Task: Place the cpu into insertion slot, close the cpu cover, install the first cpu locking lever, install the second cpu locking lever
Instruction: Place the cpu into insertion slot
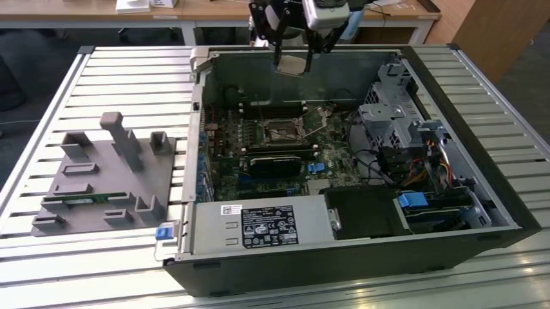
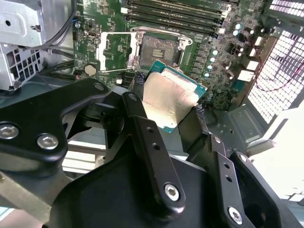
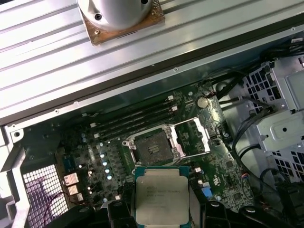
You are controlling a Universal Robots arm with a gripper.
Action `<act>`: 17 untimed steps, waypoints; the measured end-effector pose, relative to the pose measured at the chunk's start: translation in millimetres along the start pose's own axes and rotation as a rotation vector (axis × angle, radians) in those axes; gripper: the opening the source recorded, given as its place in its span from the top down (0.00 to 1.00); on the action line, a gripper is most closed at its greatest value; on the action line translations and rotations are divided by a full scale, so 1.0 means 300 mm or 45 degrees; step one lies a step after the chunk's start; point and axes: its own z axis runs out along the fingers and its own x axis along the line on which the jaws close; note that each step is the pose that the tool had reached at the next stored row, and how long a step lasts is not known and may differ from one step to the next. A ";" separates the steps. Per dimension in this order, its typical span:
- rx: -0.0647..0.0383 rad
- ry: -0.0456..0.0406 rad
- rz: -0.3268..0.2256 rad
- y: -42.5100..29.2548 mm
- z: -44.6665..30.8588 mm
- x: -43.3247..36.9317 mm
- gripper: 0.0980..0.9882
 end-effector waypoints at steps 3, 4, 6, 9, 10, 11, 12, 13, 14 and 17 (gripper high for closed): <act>0.000 -0.002 0.018 0.000 0.000 0.000 0.50; 0.000 -0.002 0.024 0.000 0.000 0.000 0.50; -0.001 -0.003 0.037 0.000 0.000 0.000 0.50; -0.001 -0.005 0.056 0.000 0.000 0.000 0.50; -0.001 -0.005 0.062 0.000 0.000 0.000 0.50; -0.001 -0.006 0.068 0.000 0.000 0.000 0.50; -0.001 -0.007 0.074 0.000 0.000 0.000 0.50; -0.002 -0.007 0.080 0.000 0.000 0.000 0.50; -0.002 -0.008 0.087 0.000 0.000 0.000 0.50; -0.002 -0.009 0.105 0.000 0.000 0.000 0.50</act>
